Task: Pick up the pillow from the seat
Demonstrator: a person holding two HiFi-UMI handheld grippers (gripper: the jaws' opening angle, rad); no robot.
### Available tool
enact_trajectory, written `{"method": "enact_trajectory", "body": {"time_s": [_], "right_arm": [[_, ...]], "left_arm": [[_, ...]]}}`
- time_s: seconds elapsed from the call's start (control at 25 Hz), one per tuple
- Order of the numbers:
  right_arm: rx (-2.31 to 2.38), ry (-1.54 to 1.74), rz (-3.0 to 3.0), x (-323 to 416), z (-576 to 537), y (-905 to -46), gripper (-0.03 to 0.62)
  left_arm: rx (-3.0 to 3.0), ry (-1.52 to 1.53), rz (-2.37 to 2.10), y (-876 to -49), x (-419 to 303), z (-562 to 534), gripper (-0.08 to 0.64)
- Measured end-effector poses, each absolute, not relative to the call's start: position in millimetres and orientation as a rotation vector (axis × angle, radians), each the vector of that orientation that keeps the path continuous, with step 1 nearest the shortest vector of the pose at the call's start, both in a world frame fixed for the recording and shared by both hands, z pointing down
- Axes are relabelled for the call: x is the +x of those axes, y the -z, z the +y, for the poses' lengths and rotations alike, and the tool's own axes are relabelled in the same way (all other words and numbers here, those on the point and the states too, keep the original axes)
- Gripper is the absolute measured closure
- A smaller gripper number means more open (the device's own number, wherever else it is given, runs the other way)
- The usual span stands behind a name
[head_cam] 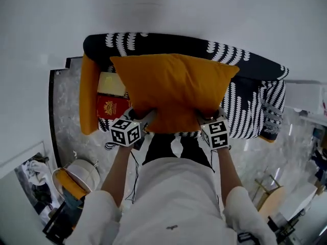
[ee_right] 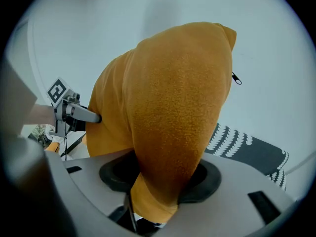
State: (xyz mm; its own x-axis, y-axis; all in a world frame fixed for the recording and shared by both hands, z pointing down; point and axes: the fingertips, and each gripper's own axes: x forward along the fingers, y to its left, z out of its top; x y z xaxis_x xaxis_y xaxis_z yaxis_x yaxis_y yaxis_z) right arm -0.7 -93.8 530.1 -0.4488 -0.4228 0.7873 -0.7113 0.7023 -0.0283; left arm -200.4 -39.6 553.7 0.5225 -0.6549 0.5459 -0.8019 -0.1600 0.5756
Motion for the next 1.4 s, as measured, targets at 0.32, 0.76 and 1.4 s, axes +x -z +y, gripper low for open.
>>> {"method": "enact_trajectory", "body": {"time_s": [0.32,0.76,1.4], "right_arm": [[0.992,-0.533,-2.133,54,-50,-500,0.371],[1.143,-0.579,-2.198,142,9,-467,0.376],[1.053,-0.595,-2.234,268,131,-472,0.371]], "left_arm": [[1.988,-0.249,-1.149,-518,-154,-19,0.288],[2.097,-0.341,-1.177,-468,-71,16,0.272],[2.071,-0.357,-1.292,-456,56,147,0.265]]}}
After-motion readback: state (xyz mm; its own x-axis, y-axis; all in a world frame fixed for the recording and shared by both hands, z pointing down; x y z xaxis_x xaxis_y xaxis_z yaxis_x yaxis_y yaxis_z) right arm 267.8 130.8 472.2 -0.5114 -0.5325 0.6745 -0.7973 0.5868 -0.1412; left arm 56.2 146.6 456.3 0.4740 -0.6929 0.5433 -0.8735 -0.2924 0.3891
